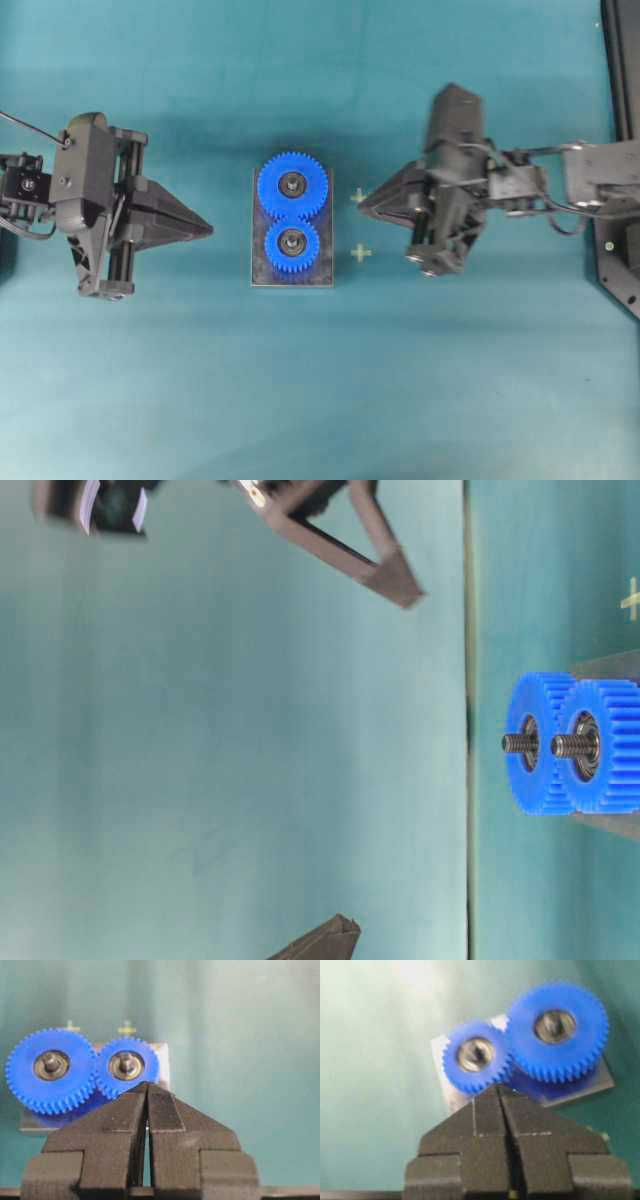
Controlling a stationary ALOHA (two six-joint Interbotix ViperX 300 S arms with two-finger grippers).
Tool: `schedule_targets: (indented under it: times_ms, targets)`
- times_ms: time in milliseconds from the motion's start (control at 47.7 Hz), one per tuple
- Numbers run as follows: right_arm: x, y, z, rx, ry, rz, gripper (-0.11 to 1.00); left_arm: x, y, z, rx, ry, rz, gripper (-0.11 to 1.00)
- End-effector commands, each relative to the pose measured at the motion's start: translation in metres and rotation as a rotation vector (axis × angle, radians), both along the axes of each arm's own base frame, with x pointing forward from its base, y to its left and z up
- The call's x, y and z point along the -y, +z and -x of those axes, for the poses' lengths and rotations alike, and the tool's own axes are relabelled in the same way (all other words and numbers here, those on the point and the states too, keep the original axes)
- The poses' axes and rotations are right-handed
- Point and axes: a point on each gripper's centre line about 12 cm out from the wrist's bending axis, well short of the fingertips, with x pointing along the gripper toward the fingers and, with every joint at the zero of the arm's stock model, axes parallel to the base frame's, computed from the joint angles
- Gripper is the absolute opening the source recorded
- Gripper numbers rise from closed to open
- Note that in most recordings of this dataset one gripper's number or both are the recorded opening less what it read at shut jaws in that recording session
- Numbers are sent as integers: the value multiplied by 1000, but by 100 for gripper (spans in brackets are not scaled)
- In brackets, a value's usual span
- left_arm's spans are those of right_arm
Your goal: Fit the small gear onto the shaft.
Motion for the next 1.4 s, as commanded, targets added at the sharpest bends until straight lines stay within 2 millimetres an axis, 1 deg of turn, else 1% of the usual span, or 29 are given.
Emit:
schedule_targets:
  times_ms: [0,147,943,1383]
  targets:
    - [0,11,5,71,8,4,1,1,13,-4,41,-4,1,0]
    - [-1,13,10,85,10,4,1,1,12,-4,38,-4,1,0]
    - [-2,3,14,60,12,1,1,1,8,-2,27,-1,7,0]
    - [-2,3,14,60,14,2,1,1,7,-2,24,-1,7,0]
